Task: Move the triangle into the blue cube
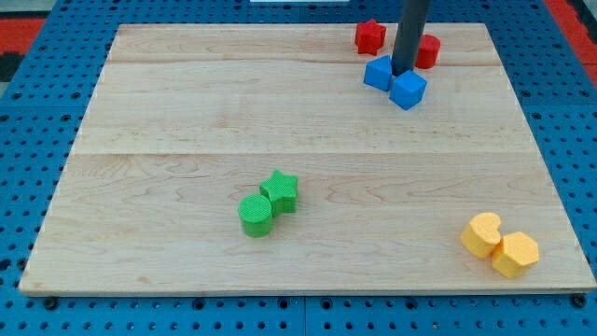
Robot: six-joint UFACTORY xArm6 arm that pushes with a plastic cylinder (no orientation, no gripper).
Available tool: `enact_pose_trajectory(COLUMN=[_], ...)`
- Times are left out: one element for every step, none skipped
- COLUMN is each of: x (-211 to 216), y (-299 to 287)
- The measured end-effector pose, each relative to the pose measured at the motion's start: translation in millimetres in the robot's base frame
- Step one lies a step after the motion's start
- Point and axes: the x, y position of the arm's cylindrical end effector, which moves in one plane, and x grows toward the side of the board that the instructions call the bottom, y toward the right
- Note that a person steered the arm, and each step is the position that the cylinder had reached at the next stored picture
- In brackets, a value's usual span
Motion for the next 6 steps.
enact_pose_trajectory(x=[-6,-38,-45,-31,-3,15], y=[8,6,-25,-55,-51,-27])
